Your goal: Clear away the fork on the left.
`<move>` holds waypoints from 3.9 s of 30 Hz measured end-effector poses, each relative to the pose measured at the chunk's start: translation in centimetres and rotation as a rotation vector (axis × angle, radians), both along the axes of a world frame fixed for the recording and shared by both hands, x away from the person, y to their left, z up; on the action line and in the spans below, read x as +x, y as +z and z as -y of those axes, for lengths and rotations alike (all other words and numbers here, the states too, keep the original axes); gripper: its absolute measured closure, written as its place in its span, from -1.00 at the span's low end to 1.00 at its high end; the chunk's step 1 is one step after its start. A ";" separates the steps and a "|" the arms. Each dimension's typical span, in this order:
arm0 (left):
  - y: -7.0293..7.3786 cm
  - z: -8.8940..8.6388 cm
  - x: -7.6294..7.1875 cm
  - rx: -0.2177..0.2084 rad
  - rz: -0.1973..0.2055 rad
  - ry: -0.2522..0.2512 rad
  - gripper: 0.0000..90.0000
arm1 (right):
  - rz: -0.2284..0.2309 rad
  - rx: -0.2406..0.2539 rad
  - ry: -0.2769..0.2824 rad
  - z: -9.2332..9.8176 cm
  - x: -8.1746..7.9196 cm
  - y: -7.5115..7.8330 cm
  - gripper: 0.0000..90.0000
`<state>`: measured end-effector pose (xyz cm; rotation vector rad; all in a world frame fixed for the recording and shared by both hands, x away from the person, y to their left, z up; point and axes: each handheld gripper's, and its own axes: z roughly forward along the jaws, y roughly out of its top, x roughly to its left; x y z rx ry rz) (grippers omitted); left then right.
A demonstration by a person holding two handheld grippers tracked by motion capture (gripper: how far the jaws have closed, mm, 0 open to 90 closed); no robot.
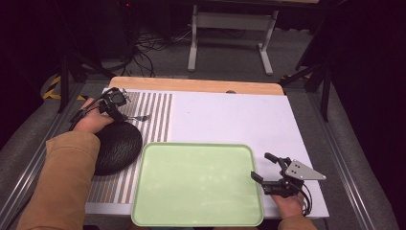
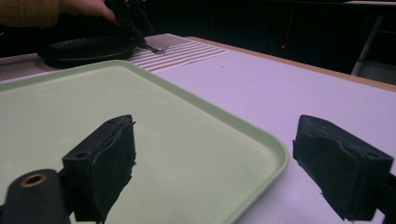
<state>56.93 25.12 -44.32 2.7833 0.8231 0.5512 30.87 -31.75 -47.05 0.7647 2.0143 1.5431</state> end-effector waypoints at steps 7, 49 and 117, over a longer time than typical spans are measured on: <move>-0.4 -0.9 0.4 -0.038 -0.030 -0.014 -0.04 | -0.007 -0.001 -0.006 0.0 0.1 0.0 -0.70; -1.0 2.0 -1.1 0.145 -0.003 -0.149 0.73 | 0.000 0.009 -0.024 0.2 0.0 0.0 -0.71; 10.3 7.8 -13.9 -0.051 0.104 -0.123 0.73 | 0.013 0.028 -0.020 0.4 -0.1 0.1 -0.71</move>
